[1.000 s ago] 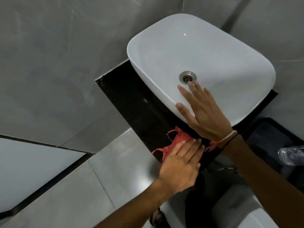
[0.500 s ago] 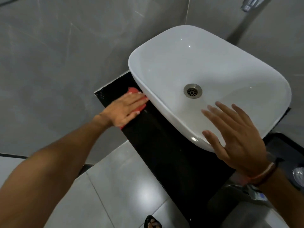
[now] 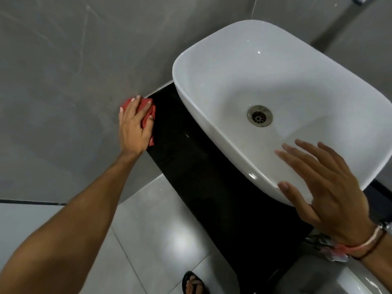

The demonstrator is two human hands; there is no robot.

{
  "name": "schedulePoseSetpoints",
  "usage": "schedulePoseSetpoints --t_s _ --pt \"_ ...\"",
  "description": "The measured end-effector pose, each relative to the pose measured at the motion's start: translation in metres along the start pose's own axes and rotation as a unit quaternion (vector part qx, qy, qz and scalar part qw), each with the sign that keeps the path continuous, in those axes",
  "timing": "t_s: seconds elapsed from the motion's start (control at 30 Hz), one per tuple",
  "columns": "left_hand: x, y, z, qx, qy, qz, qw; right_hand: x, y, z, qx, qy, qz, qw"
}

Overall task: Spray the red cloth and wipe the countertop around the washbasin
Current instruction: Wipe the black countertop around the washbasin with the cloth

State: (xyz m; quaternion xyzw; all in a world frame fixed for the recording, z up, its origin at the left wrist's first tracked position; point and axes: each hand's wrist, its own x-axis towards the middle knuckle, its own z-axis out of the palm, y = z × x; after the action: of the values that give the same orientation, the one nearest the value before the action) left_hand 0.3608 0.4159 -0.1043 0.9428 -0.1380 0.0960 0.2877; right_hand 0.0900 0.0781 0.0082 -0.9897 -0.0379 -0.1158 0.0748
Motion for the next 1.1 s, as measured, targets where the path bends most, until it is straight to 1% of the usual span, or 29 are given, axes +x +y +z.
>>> schedulePoseSetpoints --t_s 0.03,0.1,0.17,0.23,0.27,0.33,0.47,0.53,0.63,0.67,0.73,0.83,0.87,0.9,0.93,1.0,1.03,1.1 --pt "-0.005 0.003 0.004 -0.041 0.032 -0.040 0.998 -0.001 -0.001 0.001 0.002 0.009 -0.002 1.000" --pt "-0.012 0.013 0.010 -0.124 0.090 -0.118 0.981 -0.001 0.000 0.001 0.009 0.025 -0.004 1.000" --pt "-0.022 0.023 0.013 -0.203 0.132 -0.211 0.947 -0.002 0.001 0.003 0.014 0.036 -0.009 0.999" --pt "-0.038 0.037 0.015 -0.258 0.143 -0.280 0.914 -0.004 0.001 0.004 0.014 0.041 -0.015 0.999" --pt "-0.049 0.046 0.016 -0.273 0.145 -0.289 0.906 -0.004 0.001 0.005 0.012 0.044 -0.017 0.999" --pt "-0.082 0.069 0.021 -0.286 0.143 -0.286 0.903 -0.005 0.001 0.005 0.007 0.037 -0.018 0.999" --pt "-0.167 0.129 0.029 -0.295 0.117 -0.259 0.912 -0.005 0.000 0.001 -0.008 0.026 -0.007 1.000" --pt "-0.208 0.159 0.034 -0.280 0.101 -0.250 0.921 -0.002 -0.002 0.001 -0.006 0.027 -0.004 1.000" --pt "-0.272 0.204 0.045 -0.265 0.062 -0.270 0.924 -0.003 -0.002 0.003 -0.011 0.042 0.003 0.999" --pt "-0.294 0.221 0.047 -0.248 0.047 -0.268 0.930 -0.005 -0.001 0.003 -0.013 0.048 0.004 0.999" --pt "-0.333 0.249 0.053 -0.193 0.024 -0.238 0.952 -0.006 0.000 0.004 -0.024 0.061 0.001 0.998" --pt "-0.365 0.266 0.056 -0.065 -0.066 -0.185 0.978 -0.006 -0.001 0.005 -0.025 0.066 0.003 0.997" --pt "-0.362 0.263 0.056 0.002 -0.087 -0.146 0.986 -0.005 -0.001 0.005 -0.025 0.064 0.007 0.998" --pt "-0.358 0.258 0.054 0.064 -0.106 -0.079 0.989 -0.005 -0.001 0.006 -0.027 0.065 0.006 0.998" --pt "-0.350 0.252 0.051 0.106 -0.128 0.008 0.986 -0.006 -0.002 0.006 -0.030 0.063 0.006 0.998" --pt "-0.323 0.242 0.047 0.122 -0.189 0.156 0.962 -0.007 -0.001 0.002 -0.032 0.060 0.008 0.998" --pt "-0.305 0.236 0.046 0.118 -0.210 0.198 0.950 -0.007 0.001 0.002 -0.031 0.059 0.006 0.998" --pt "-0.257 0.219 0.044 0.112 -0.240 0.240 0.934 -0.004 0.000 0.003 -0.029 0.057 0.012 0.998"
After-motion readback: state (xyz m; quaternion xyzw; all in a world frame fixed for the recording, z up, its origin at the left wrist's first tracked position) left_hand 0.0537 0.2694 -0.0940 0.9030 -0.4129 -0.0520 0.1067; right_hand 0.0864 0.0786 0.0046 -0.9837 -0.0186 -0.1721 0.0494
